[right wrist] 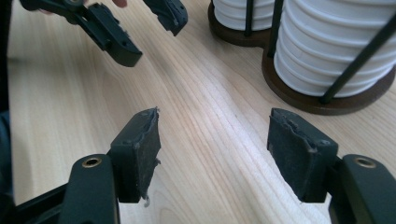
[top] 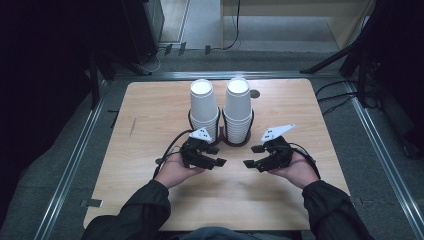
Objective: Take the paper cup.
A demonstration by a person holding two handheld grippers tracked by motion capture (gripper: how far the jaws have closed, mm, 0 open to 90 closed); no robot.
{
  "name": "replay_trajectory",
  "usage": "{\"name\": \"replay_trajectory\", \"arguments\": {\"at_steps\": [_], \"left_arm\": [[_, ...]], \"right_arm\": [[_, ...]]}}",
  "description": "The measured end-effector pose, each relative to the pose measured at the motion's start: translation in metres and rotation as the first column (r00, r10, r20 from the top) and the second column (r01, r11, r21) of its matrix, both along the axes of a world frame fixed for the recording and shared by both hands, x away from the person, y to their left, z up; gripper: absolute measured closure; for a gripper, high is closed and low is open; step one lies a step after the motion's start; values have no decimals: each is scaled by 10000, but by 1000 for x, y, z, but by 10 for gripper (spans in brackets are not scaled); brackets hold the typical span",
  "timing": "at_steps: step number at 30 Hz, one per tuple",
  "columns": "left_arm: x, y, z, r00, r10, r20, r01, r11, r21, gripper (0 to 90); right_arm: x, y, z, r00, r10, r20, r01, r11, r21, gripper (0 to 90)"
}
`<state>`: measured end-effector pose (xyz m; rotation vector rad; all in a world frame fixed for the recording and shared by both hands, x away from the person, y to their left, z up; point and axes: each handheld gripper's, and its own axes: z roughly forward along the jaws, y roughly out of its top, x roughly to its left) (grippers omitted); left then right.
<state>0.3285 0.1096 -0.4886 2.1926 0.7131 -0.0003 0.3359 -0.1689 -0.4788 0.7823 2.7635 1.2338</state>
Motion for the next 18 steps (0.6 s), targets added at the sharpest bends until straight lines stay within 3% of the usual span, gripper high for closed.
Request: {"name": "replay_trajectory", "arguments": {"at_steps": [8,14,18], "left_arm": [[3,5,4,9994,337,69,-335,9989,-313,434],[2,2,2,9996,298,4,-298,9995,-44,439],[0,3,3,9993,371,105,-370,9993,-100,459]], "right_arm": [[3,2,-3,9998,-112,-175,105,9993,-362,333],[3,0,-2,9999,-143,-91,140,9993,-358,324],[2,0,0,9997,-230,13,230,9992,-336,324]]}}
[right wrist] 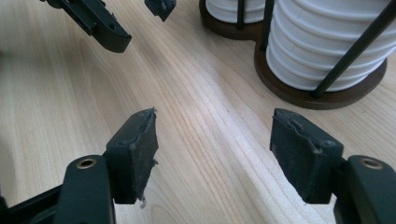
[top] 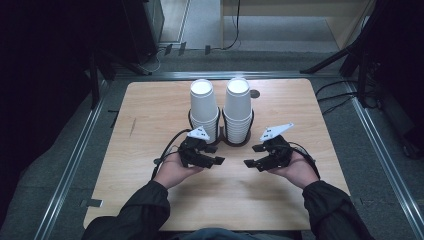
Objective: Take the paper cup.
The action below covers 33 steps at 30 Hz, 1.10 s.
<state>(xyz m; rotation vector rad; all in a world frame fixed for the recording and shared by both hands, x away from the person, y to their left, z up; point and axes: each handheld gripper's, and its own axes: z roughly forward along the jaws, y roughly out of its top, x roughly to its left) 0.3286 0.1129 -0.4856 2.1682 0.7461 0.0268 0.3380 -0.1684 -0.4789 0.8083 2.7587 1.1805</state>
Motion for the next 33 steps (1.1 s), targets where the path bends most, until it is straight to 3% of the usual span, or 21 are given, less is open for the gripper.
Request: {"name": "replay_trajectory", "arguments": {"at_steps": [6,8,12,17,19,24,30,33], "left_arm": [[-2,1,0,9996,197,-196,-194,9997,127,511],[-3,1,1,9996,176,-217,-174,9998,136,590],[-6,-3,5,9997,165,179,-170,9996,244,708],[-2,-4,8,9982,487,344,-491,9987,107,825],[2,-6,8,9977,648,216,-651,9978,94,870],[7,-15,16,9963,696,495,-704,9974,154,894],[16,-24,26,9965,818,138,-817,9966,-117,897],[19,-27,32,9956,887,314,-888,9961,-6,898]], "right_arm": [[0,-1,3,9999,-29,151,28,10000,56,317],[1,-1,5,9998,-35,176,33,9999,114,318],[0,-2,9,9994,-137,328,132,9998,140,318],[1,-3,16,9985,-198,506,187,9996,231,318],[2,-3,20,9982,-200,560,189,9996,212,318],[11,-3,32,9982,-246,538,232,9994,259,320],[25,-5,52,9973,-401,623,393,9991,146,320],[32,-6,62,9965,-333,771,325,9994,124,316]]}}
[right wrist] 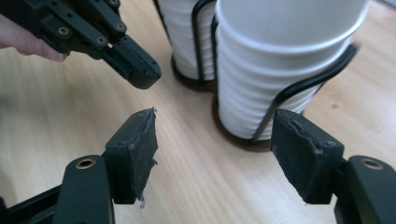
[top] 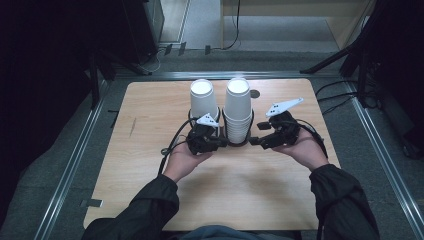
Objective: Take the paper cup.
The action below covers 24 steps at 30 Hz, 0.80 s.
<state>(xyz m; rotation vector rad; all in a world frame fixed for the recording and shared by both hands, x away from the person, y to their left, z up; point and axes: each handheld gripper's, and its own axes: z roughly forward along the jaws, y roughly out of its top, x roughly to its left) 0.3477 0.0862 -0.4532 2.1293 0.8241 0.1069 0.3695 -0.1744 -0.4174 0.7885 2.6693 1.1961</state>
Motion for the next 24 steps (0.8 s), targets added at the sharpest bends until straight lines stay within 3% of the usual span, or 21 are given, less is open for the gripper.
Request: {"name": "replay_trajectory", "arguments": {"at_steps": [9,15,24], "left_arm": [[18,-10,17,9986,528,57,-527,9985,-118,898],[27,-15,17,9950,980,-167,-984,9948,-249,898],[31,-19,17,9922,1247,-63,-1248,9919,-242,899]], "right_arm": [[18,5,22,9997,-199,126,199,9998,-44,286],[34,11,29,9991,-414,80,414,9991,-62,254],[51,20,43,9988,-490,31,489,9987,137,202]]}}
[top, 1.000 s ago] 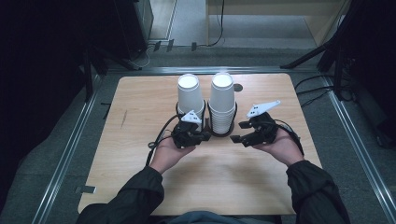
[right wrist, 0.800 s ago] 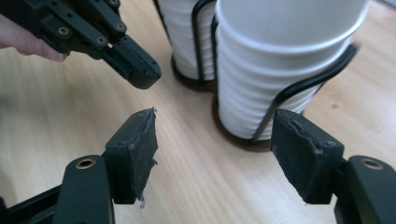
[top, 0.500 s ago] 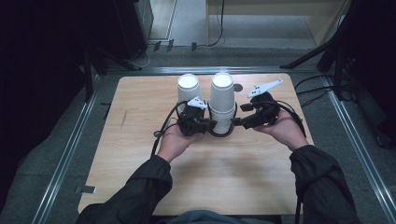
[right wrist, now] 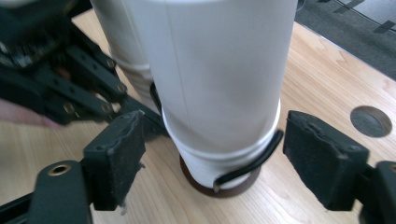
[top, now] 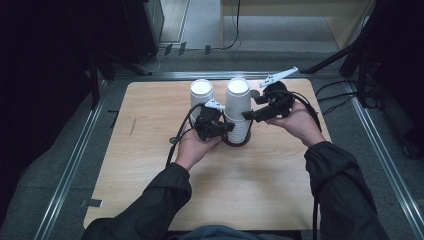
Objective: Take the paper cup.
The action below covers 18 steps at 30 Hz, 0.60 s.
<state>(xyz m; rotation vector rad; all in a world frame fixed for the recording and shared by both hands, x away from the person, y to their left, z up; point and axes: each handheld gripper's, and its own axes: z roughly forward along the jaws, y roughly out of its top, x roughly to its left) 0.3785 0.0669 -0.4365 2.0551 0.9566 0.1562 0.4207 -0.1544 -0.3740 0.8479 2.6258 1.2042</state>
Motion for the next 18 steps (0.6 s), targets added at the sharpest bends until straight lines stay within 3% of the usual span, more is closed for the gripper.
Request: {"name": "replay_trajectory", "arguments": {"at_steps": [18], "left_arm": [[-2,-5,1,9994,273,207,-282,9986,451,899]], "right_arm": [[19,27,29,9995,2,301,4,9998,-213,142]]}}
